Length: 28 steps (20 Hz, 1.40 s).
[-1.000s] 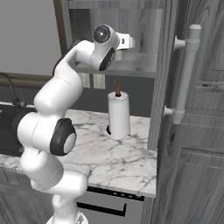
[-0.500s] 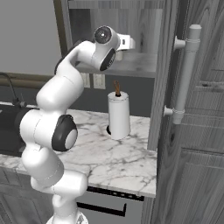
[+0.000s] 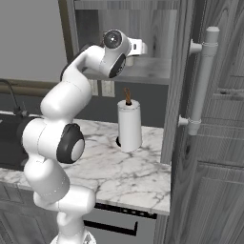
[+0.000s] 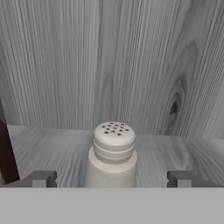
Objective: Collect the turmeric, ketchup, and shaker from the cabinet and place them next to the stove.
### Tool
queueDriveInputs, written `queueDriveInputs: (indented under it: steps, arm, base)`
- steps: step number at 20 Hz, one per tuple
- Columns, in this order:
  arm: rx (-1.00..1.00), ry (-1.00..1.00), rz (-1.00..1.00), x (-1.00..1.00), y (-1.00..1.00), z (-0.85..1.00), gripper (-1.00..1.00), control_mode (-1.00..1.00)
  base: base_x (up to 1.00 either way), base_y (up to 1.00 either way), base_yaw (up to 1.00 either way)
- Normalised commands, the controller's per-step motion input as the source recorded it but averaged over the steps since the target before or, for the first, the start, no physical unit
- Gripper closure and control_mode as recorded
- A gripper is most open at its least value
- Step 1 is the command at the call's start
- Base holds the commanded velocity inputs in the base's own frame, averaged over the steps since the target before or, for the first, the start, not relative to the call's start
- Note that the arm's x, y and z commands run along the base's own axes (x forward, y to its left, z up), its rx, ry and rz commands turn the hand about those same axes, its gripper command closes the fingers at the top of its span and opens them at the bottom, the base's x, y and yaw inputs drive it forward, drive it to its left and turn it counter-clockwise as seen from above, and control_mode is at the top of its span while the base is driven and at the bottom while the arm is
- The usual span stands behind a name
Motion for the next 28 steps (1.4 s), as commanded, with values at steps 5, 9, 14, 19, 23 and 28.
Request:
queueDriveInputs:
  steps: [5, 9, 14, 19, 23, 28]
  arm:
    - [0.0, 0.0, 0.0, 0.08, 0.0, -0.02, -1.0, -1.0]
    - [0.0, 0.0, 0.0, 0.1, 0.0, -0.03, -1.0, -1.0]
    - [0.0, 0.0, 0.0, 0.09, 0.0, -0.04, -1.0, -1.0]
    - [0.0, 0.0, 0.0, 0.09, 0.0, -0.05, -1.0, -1.0]
    - [0.0, 0.01, 0.0, 0.11, 0.0, -0.07, 1.0, -1.0]
    - [0.0, 0.01, 0.0, 0.07, 0.0, -0.07, 1.0, -1.0]
  base:
    - [0.0, 0.0, 0.0]
    - [0.0, 0.0, 0.0]
    - [0.0, 0.0, 0.0]
    - [0.0, 0.0, 0.0]
    - [0.0, 0.0, 0.0]
    - [0.0, 0.0, 0.0]
